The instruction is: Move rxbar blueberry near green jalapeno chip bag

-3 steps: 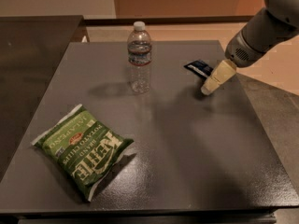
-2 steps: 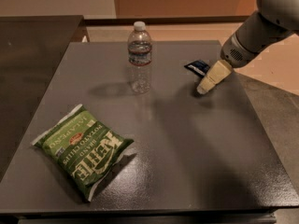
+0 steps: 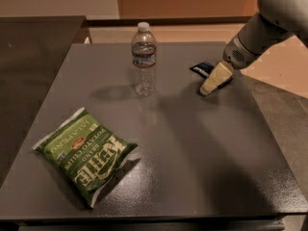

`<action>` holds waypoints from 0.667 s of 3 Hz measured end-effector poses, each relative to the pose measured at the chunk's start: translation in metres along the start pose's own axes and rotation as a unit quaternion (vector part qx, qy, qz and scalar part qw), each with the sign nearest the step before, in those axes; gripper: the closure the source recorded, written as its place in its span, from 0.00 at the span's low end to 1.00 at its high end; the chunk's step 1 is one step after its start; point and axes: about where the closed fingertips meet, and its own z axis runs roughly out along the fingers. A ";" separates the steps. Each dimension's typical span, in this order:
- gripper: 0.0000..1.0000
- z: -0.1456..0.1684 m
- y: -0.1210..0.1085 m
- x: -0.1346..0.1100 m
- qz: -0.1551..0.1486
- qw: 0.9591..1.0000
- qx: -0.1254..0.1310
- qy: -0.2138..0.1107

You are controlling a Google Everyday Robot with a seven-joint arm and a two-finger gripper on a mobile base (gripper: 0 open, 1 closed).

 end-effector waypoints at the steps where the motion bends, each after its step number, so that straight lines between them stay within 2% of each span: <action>1: 0.38 0.002 -0.002 0.000 0.004 1.000 -0.003 0.002; 2: 0.62 0.000 -0.003 0.000 0.005 1.000 -0.006 0.000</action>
Offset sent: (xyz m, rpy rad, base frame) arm 0.0019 -0.0063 0.0081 0.0151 0.0045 -0.0105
